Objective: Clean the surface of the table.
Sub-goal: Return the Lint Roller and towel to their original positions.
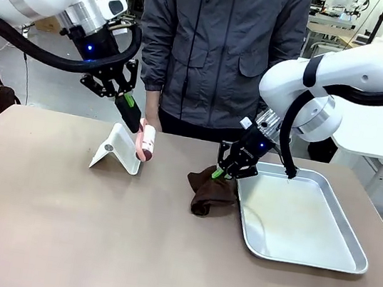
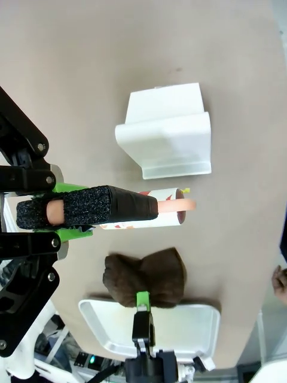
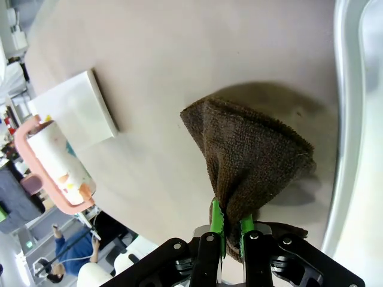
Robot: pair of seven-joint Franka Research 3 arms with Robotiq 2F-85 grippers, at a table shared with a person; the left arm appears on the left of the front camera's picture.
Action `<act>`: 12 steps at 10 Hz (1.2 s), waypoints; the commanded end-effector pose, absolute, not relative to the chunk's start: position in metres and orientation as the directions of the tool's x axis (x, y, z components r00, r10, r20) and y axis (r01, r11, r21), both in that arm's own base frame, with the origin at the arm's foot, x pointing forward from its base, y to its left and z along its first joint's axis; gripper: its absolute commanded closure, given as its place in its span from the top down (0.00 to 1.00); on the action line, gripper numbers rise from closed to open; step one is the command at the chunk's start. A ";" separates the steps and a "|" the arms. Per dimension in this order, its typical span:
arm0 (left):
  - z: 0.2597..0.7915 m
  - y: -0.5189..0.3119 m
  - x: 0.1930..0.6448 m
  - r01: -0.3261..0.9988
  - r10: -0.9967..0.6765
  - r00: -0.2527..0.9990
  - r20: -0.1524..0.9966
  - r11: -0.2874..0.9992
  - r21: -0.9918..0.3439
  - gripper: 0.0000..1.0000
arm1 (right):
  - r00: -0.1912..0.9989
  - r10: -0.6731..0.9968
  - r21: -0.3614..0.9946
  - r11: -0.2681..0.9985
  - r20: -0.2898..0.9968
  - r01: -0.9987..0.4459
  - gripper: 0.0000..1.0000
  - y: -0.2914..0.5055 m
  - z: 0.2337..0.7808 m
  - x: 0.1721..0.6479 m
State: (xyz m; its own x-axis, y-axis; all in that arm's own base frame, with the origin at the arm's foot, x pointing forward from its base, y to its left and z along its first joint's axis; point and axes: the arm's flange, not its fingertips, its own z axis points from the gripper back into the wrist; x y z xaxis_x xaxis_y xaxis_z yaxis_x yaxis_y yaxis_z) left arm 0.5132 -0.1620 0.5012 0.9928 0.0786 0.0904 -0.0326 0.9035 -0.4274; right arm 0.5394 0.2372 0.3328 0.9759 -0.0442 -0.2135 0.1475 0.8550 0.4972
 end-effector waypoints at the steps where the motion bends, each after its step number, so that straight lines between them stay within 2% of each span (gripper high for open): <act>1: 0.487 -0.149 0.510 0.004 0.043 0.994 0.102 0.907 -0.420 0.23 | 0.975 -0.044 0.463 0.875 -0.218 0.143 0.12 0.251 0.334 0.540; 12: 0.455 -0.144 0.566 -0.042 0.067 0.997 0.040 0.891 -0.452 0.23 | 0.961 -0.030 0.440 0.885 -0.276 0.154 0.12 0.266 0.321 0.538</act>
